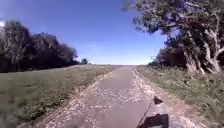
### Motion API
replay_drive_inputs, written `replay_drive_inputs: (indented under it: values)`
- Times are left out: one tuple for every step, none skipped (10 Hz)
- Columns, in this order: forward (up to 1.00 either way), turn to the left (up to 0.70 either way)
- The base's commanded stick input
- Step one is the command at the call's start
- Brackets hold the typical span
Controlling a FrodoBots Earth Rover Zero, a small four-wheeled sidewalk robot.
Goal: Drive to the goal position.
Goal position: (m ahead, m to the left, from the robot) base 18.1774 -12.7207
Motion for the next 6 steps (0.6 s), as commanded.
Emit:
replay_drive_inputs:
  values:
    - [1.0, 0.0]
    - [1.0, -0.14]
    - [1.0, -0.28]
    - [1.0, -0.04]
    - [1.0, -0.01]
    - [1.0, 0.0]
